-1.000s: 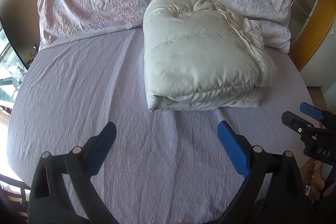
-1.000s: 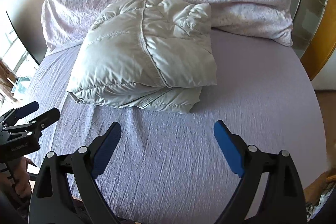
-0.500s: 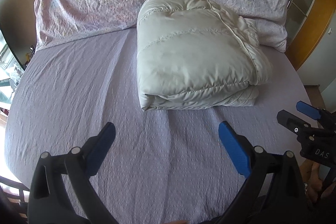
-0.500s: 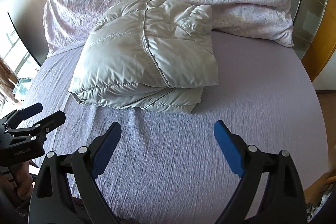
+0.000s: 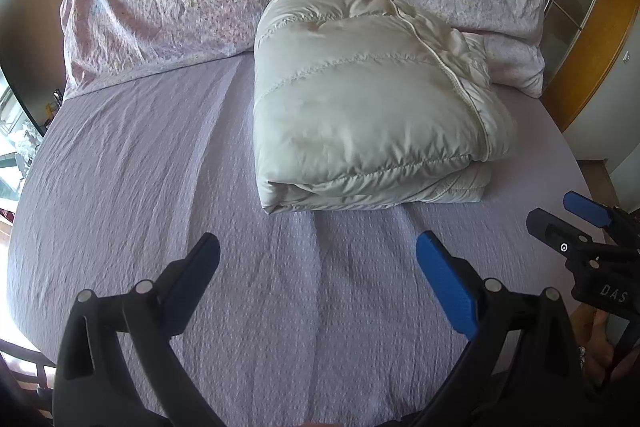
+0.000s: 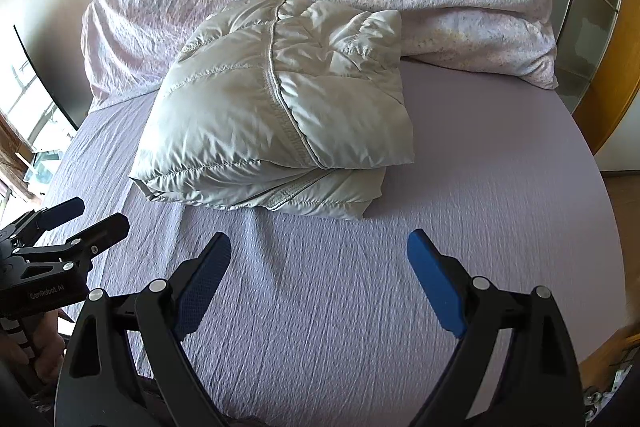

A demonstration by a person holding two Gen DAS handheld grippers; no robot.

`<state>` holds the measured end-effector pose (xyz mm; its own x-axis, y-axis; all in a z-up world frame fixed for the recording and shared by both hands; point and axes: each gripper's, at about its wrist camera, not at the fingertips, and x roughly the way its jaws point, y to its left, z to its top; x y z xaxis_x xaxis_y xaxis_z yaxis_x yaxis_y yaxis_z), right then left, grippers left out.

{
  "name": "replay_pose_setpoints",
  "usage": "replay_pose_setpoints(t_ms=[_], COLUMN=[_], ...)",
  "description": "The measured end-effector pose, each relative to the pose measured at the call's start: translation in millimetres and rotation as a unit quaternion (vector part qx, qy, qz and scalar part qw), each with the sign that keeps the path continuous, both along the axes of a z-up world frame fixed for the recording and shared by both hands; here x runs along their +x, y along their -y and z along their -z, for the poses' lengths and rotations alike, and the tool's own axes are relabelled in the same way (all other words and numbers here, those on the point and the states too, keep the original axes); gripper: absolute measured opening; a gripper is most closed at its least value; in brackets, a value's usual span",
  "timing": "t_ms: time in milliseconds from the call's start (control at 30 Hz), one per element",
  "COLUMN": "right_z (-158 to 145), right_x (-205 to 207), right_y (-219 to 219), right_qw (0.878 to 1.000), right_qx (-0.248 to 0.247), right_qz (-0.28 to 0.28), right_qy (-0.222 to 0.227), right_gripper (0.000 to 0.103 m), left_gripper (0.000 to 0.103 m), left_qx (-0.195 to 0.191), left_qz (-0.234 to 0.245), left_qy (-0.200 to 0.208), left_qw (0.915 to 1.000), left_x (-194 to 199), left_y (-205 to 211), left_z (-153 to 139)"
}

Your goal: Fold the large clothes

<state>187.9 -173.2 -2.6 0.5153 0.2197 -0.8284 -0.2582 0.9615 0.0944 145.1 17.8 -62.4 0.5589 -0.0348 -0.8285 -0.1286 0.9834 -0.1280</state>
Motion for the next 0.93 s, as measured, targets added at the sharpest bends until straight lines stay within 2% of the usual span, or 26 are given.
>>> replay_pose_setpoints(t_ms=[933], right_z=[2.5], right_x=[0.4], right_y=[-2.1], right_qw=[1.0], right_qx=[0.001], right_qz=[0.002], right_qy=[-0.004], right_gripper=[0.091], left_gripper=[0.098], left_qx=[-0.001], left_qz=[0.007], left_qy=[-0.002], left_qw=[1.0], left_x=[1.9], left_y=[3.3], left_z=[1.6])
